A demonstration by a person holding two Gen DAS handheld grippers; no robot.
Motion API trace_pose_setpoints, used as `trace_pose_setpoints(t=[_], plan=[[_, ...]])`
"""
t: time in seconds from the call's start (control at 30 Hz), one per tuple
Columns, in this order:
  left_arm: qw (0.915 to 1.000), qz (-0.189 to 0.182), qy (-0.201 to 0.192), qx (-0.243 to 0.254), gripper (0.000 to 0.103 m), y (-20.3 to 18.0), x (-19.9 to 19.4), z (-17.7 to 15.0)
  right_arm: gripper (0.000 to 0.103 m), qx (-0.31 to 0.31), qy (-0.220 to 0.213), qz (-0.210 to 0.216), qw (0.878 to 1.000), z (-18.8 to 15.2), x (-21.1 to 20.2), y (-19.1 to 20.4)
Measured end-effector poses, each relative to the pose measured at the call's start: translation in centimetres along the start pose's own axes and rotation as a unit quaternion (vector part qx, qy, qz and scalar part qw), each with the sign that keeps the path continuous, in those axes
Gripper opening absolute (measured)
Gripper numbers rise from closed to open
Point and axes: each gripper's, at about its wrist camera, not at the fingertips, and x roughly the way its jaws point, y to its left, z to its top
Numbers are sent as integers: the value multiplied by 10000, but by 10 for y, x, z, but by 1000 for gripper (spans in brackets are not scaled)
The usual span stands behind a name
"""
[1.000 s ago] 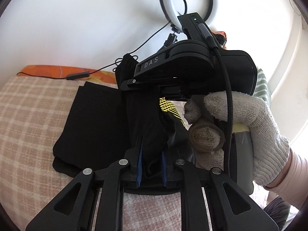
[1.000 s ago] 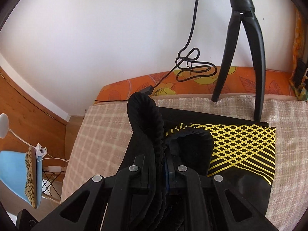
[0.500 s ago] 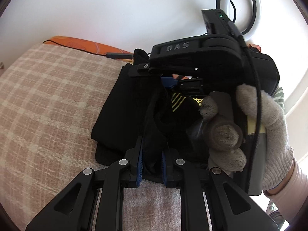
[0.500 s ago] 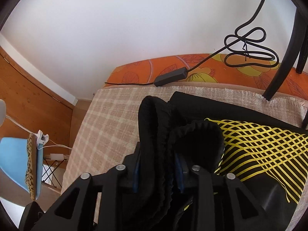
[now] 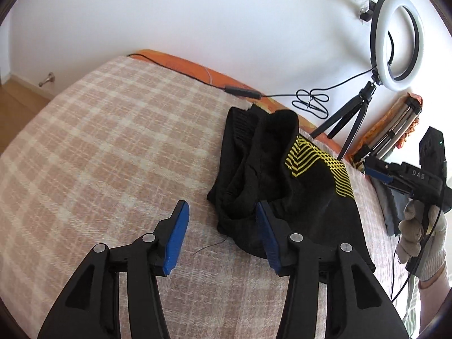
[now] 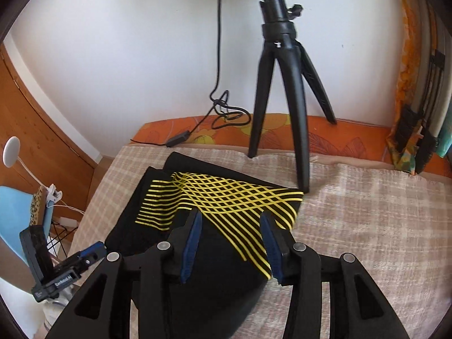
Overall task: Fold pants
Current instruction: 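Release the left gripper and press the fold down with the right gripper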
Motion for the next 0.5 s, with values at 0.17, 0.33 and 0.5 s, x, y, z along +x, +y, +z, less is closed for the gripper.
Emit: trace_pose_setpoints(t=[0.17,0.33,0.5], plan=[[9976,-351,-42,596,48,-33,-5,18,46,264,45,-215,9994,4,12,-33],[9916,-306,422,1183,48,-61,27,23,46,511,223,-101,9984,7,35,-44],[9885,-362,793,1237,9,-58,45,18,47,738,317,-32,9968,11,55,-50]])
